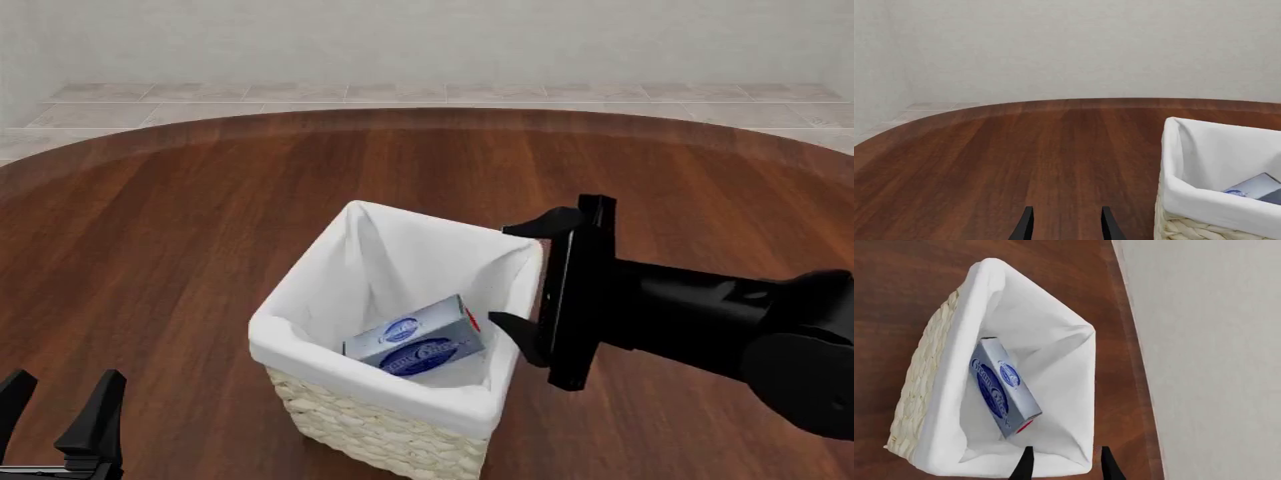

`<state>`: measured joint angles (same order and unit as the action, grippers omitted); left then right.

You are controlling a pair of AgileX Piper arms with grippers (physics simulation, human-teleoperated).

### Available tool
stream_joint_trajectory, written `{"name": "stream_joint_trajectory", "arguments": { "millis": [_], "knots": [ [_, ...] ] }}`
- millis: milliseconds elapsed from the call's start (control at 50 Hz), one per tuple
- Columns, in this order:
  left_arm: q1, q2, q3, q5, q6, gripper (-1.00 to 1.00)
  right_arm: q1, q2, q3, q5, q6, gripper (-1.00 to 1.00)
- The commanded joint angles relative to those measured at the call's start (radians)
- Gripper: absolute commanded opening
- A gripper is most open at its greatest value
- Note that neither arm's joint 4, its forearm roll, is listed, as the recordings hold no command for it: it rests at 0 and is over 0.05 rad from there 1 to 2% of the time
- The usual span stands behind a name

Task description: Pick up the cream cheese box, and put it in the basket.

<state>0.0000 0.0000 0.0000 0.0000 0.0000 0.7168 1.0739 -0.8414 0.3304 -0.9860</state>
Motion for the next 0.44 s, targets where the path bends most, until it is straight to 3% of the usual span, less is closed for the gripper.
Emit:
{"name": "stream_joint_trajectory", "arguments": {
  "millis": [20,440],
  "knots": [
    [0.0,0.0,0.0,0.0,0.0,1.0,-0.001,-0.004,-0.012,0.006,-0.004,1.0],
    [0.0,0.0,0.0,0.0,0.0,1.0,-0.006,-0.035,-0.041,0.028,-0.025,1.0]
  ]
}}
